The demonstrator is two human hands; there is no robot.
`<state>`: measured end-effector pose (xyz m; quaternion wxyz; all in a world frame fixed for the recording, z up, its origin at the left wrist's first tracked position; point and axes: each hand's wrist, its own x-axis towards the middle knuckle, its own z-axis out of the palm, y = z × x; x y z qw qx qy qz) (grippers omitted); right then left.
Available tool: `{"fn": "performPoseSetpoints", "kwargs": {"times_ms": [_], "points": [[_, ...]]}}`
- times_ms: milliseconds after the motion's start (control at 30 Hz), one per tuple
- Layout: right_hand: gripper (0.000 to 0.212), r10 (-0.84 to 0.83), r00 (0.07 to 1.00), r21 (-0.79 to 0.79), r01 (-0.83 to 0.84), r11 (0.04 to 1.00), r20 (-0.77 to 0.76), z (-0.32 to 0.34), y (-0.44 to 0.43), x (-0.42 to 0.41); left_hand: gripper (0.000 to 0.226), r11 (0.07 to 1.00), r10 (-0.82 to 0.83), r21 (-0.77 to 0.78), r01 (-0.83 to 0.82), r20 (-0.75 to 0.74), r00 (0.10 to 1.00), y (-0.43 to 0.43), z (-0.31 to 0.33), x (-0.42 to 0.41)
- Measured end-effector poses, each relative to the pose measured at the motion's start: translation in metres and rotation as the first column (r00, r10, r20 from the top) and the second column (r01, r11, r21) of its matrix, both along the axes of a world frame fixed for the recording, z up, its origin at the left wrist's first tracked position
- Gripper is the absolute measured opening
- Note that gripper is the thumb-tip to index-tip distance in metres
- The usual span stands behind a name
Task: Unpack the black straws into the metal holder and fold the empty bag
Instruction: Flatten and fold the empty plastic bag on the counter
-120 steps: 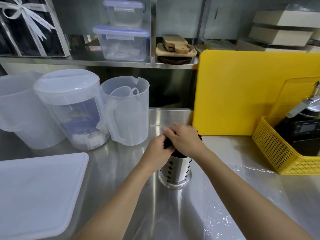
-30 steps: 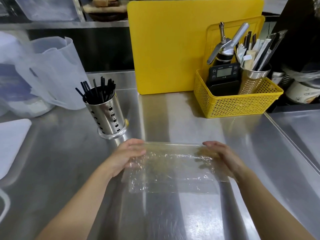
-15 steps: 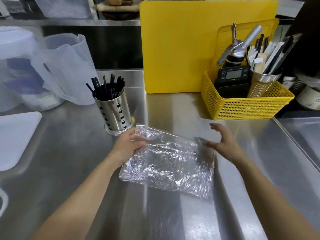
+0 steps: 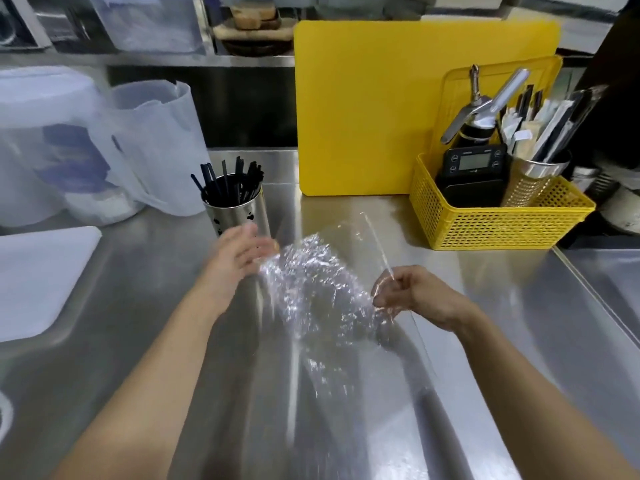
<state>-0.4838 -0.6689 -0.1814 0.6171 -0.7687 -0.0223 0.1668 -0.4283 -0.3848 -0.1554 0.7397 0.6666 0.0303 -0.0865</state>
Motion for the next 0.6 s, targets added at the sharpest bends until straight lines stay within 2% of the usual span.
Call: {"fn": "performPoseSetpoints", "kwargs": {"times_ms": [67,167,267,367,400,500,533,600], "points": [[0.017,-0.083,0.997,0.128,0.083,0.988,-0.006,-0.001,0.001,0.003,0.052,0.984,-0.070,-0.173,0.045,-0.141,0.988,0.002,-0.007,-0.008],[0.013,-0.145,0.989,0.263,0.145,0.954,-0.016,0.000,0.009,0.004,0.068,0.954,-0.246,-0.240,0.178,-0.289,0.925,-0.015,-0.019,-0.031],[0.011,-0.203,0.979,0.251,0.203,0.946,-0.026,-0.004,0.014,0.004,0.110,0.898,-0.385,-0.344,0.275,-0.310,0.869,-0.026,-0.022,-0.039],[0.013,-0.279,0.960,0.245,0.279,0.929,-0.034,-0.008,0.013,0.000,0.115,0.876,-0.392,-0.414,0.248,-0.310,0.866,-0.023,-0.014,-0.042],[0.014,-0.304,0.952,0.241,0.303,0.922,-0.034,-0.009,0.012,-0.001,0.114,0.887,-0.404,-0.363,0.286,-0.308,0.861,-0.021,-0.014,-0.041],[0.017,-0.364,0.930,0.228,0.364,0.903,-0.041,-0.013,0.012,-0.005,0.101,0.903,-0.406,-0.004,0.430,-0.337,0.850,-0.023,-0.018,-0.047],[0.016,-0.368,0.929,0.228,0.368,0.902,-0.042,-0.014,0.013,-0.006,0.086,0.904,-0.374,0.072,0.421,-0.343,0.862,-0.025,-0.019,-0.049],[0.012,-0.364,0.930,0.233,0.365,0.901,-0.046,-0.015,0.014,-0.008,0.037,0.931,-0.274,0.147,0.334,-0.322,0.906,-0.031,-0.020,-0.050]]}}
